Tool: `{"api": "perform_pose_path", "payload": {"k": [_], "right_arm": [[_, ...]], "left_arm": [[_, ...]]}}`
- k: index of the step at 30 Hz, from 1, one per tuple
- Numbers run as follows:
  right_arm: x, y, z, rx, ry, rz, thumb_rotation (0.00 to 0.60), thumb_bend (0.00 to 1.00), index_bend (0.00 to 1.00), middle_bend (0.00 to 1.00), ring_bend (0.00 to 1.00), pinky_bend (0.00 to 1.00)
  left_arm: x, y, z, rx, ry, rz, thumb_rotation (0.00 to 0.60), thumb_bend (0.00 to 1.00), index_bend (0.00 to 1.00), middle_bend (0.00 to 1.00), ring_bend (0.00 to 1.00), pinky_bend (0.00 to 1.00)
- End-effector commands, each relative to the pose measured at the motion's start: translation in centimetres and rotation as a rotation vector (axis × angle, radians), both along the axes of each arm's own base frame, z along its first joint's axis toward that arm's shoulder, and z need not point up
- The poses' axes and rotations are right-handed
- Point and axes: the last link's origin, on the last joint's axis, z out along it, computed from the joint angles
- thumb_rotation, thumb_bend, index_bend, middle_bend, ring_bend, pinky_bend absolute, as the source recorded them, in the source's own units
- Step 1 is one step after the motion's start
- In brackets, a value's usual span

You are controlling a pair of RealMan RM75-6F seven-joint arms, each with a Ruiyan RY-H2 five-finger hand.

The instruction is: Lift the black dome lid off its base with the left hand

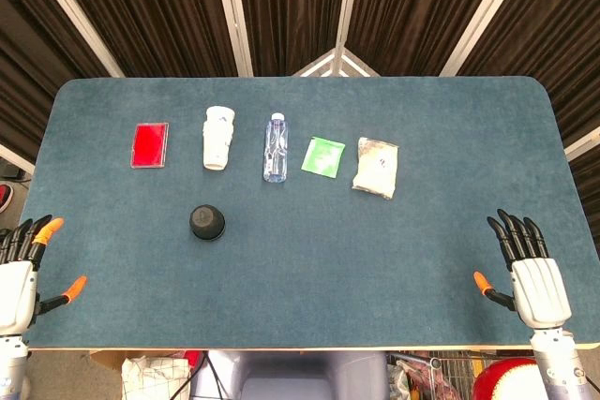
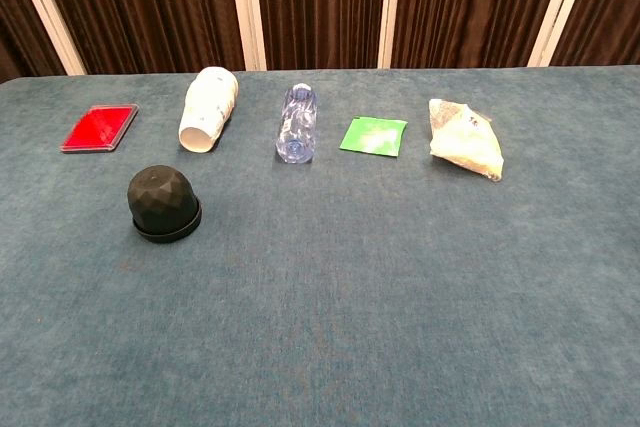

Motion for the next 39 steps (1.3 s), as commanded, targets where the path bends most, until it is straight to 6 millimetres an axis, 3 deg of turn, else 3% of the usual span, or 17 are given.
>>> {"api": "perform_pose_path", "payload": {"k": [1, 12, 21, 25, 33, 39], "right_arm": [[0.1, 0.0, 0.0, 0.003, 0.004, 0.0, 0.6, 0.29, 0.07, 0.02, 0.07, 0.01], [0.1, 0.2, 0.2, 0.002, -0.005, -0.011, 0.6, 0.29, 0.07, 0.02, 0.07, 0.01], [-0.1, 0.4, 0.1, 0.01, -0.007, -0.026, 0.6, 0.29, 0.07, 0.02, 0.07, 0.01], [-0.2, 0.2, 0.1, 0.016, -0.014, -0.029, 0.6, 0.29, 0.07, 0.02, 0.07, 0.01], [-0.4, -0.1, -0.1, 0.026, -0.014, -0.038, 0.6, 0.29, 0.07, 0.02, 0.07, 0.01], [-0.5, -0.1, -0.1, 0.032, -0.013, -0.047, 0.6, 0.29, 0.07, 0.02, 0.07, 0.01]], "left_arm": [[0.0, 0.1, 0.1, 0.009, 0.0, 0.001, 0.6, 0.3, 0.16, 0.07, 0.0, 0.0], [0.3, -0.1, -0.2, -0.012, -0.017, -0.023, 0.6, 0.29, 0.14, 0.07, 0.0, 0.0], [0.3, 1.5, -2.0, -0.108, -0.086, -0.047, 0.6, 0.22, 0.12, 0.06, 0.0, 0.0], [0.9, 3.6, -3.7, -0.223, -0.185, -0.065, 0.6, 0.2, 0.1, 0.05, 0.0, 0.0], [1.3, 6.2, -5.2, -0.277, -0.28, -0.087, 0.6, 0.19, 0.1, 0.05, 0.0, 0.0], [1.3, 9.1, -8.8, -0.291, -0.354, -0.068, 0.6, 0.19, 0.1, 0.06, 0.0, 0.0]]}}
